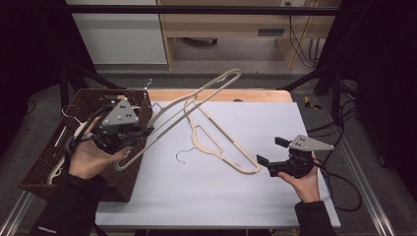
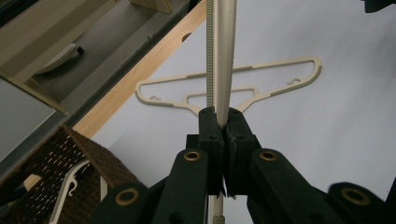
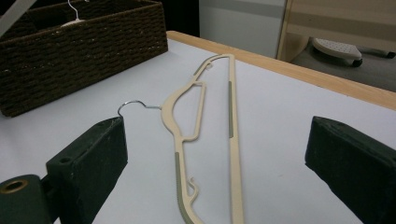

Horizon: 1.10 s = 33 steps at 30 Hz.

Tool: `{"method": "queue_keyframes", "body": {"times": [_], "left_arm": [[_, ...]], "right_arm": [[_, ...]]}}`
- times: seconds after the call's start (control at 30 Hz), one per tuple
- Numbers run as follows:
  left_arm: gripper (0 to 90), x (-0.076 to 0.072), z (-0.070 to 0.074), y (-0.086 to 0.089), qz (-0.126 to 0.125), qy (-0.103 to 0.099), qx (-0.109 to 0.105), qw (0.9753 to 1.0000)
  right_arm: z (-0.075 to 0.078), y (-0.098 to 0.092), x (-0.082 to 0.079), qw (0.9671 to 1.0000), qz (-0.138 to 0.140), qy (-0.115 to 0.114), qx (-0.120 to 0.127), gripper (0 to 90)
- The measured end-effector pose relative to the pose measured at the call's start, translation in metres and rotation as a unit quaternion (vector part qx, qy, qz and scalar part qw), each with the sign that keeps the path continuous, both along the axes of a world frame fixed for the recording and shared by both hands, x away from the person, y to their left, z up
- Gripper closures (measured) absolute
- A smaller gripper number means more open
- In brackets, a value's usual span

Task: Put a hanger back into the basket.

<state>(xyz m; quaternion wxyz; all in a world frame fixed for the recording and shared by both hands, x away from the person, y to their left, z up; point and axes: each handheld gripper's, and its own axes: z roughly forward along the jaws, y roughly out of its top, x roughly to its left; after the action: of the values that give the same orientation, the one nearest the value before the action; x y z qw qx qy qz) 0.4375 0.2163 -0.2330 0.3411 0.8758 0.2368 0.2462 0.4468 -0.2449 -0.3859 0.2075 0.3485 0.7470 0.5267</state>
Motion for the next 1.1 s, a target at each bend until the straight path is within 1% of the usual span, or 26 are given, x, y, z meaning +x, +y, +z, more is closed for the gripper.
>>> {"method": "queue_keyframes", "body": {"times": [0.07,0.1,0.17,0.23,0.3,0.4,0.43,0.5,0.53,0.57,0.6,0.67,0.7,0.77,0.83,0.87,0.97,1.03,1.07,1.1], "left_arm": [[87.3,0.001,0.001,0.008,0.006,0.003,0.0,1.0],[87.3,0.002,0.002,0.016,0.01,0.003,0.008,0.9999],[87.3,0.003,0.001,0.026,0.021,0.003,-0.002,0.9998],[87.3,0.003,0.001,0.035,0.028,0.002,0.001,0.9996],[87.3,0.003,-0.002,0.046,0.042,0.0,-0.009,0.9991],[87.3,0.004,-0.004,0.061,0.056,0.0,-0.009,0.9984],[87.3,0.004,-0.004,0.065,0.06,0.0,-0.009,0.9982],[87.3,0.005,-0.006,0.077,0.069,0.003,-0.007,0.9976],[87.3,0.005,-0.007,0.082,0.073,0.005,-0.002,0.9973],[87.3,0.006,-0.009,0.087,0.076,0.007,0.0,0.9971],[87.3,0.007,-0.01,0.092,0.08,0.009,0.003,0.9967],[87.3,0.009,-0.013,0.102,0.089,0.013,0.007,0.996],[87.3,0.01,-0.015,0.107,0.095,0.015,0.007,0.9954],[87.2,0.012,-0.019,0.118,0.105,0.02,0.014,0.9942],[87.3,0.014,-0.023,0.129,0.115,0.027,0.017,0.9929],[87.3,0.015,-0.025,0.134,0.12,0.029,0.015,0.9922],[87.3,0.018,-0.034,0.149,0.137,0.042,0.015,0.9895],[87.3,0.019,-0.039,0.156,0.146,0.047,0.018,0.988],[87.3,0.02,-0.043,0.16,0.153,0.051,0.014,0.9868],[87.2,0.02,-0.045,0.162,0.156,0.055,0.016,0.9861]], "right_arm": [[0.0,0.0,0.0,1.0,-0.001,0.001,-0.001,5.8],[-0.001,0.0,0.0,1.0,-0.001,0.0,-0.002,5.8],[-0.001,0.0,0.0,1.0,-0.001,0.0,0.0,5.7],[-0.002,0.0,0.0,1.0,-0.001,0.002,-0.001,5.4],[-0.003,0.001,0.0,1.0,-0.001,0.0,-0.003,5.2],[-0.003,0.001,0.0,1.0,0.0,0.003,-0.006,5.1],[-0.003,0.002,0.0,1.0,-0.001,0.008,0.001,5.1],[-0.004,0.002,0.0,1.0,0.0,0.006,-0.004,5.1],[-0.004,0.002,0.0,1.0,0.0,0.006,-0.005,5.1],[-0.004,0.003,0.0,1.0,0.0,0.009,0.0,5.1],[-0.005,0.002,0.001,1.0,0.001,0.007,-0.005,5.0],[-0.005,0.003,0.001,0.9999,0.0,0.01,-0.006,4.9],[-0.006,0.003,0.001,0.9999,0.003,0.011,-0.008,4.9],[-0.007,0.004,0.001,0.9999,0.001,0.013,-0.006,4.8],[-0.007,0.005,0.002,0.9999,0.001,0.014,-0.007,4.7],[-0.007,0.005,0.002,0.9999,0.001,0.015,-0.008,4.7],[-0.008,0.005,0.002,0.9998,0.001,0.015,-0.008,4.8],[-0.008,0.005,0.003,0.9999,0.002,0.014,-0.008,4.8],[-0.008,0.005,0.002,0.9999,0.001,0.014,-0.008,4.8],[-0.008,0.005,0.003,0.9999,0.001,0.014,-0.007,4.8]]}}
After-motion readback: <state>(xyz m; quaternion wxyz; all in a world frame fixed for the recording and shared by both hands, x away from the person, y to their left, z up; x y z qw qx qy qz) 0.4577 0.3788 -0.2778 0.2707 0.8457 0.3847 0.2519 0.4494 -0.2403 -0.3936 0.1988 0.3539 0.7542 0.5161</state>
